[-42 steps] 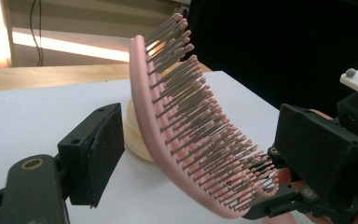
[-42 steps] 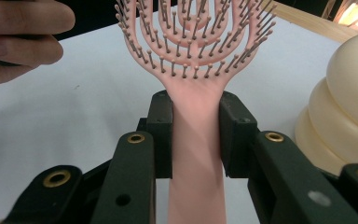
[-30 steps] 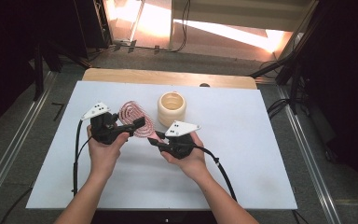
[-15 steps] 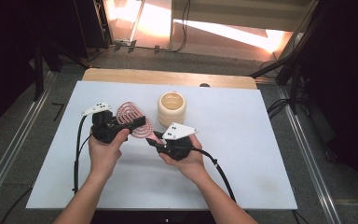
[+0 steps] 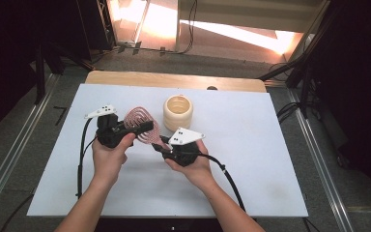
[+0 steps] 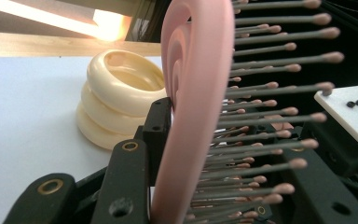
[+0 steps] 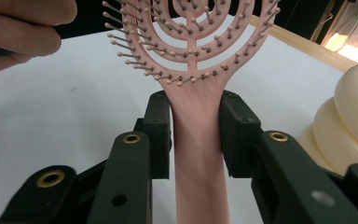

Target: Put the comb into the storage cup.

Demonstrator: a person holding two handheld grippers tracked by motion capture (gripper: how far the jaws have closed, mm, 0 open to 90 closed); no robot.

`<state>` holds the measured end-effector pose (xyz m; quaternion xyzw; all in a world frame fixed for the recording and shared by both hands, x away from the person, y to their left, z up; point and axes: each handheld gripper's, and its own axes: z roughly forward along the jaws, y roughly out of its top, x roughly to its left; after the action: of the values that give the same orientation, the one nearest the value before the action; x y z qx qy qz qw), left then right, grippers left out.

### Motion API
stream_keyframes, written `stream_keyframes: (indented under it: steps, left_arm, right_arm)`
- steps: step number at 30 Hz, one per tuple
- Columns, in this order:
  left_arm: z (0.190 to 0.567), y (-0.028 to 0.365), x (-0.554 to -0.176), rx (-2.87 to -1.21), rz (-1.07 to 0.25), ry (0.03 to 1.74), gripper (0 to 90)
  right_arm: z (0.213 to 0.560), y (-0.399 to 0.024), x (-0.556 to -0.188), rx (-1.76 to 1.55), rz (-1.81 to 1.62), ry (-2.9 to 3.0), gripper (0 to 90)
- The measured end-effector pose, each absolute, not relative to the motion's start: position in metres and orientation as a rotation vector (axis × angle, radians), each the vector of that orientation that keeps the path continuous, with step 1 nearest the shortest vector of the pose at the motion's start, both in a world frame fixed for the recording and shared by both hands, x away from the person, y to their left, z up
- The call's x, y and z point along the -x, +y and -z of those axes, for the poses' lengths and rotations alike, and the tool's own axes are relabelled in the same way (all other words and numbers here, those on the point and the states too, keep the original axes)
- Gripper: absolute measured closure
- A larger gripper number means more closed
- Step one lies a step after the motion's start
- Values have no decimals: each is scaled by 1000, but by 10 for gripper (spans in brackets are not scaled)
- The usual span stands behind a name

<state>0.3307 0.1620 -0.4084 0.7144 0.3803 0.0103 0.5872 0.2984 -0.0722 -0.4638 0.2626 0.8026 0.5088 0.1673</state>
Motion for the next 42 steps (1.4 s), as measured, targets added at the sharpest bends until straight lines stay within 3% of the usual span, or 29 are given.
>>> stream_keyframes:
  steps: [7,11,15,16,42]
  left_arm:
    - [406,163,-329,-1659,-59,868,632]
    - [405,163,-330,-1666,-61,856,633]
    - [405,163,-329,-1675,-67,860,632]
    - [404,163,-329,-1676,-71,857,633]
    - [396,160,-329,-1710,-105,801,634]
  right_arm:
    - [459,-82,-296,-747,-1532,2276,455]
    - [456,-90,-295,-763,-1563,2249,176]
    - [456,-96,-293,-799,-1587,2211,80]
    - [456,-102,-293,-816,-1615,2205,0]
    - [472,-198,-273,-923,-1629,2021,0]
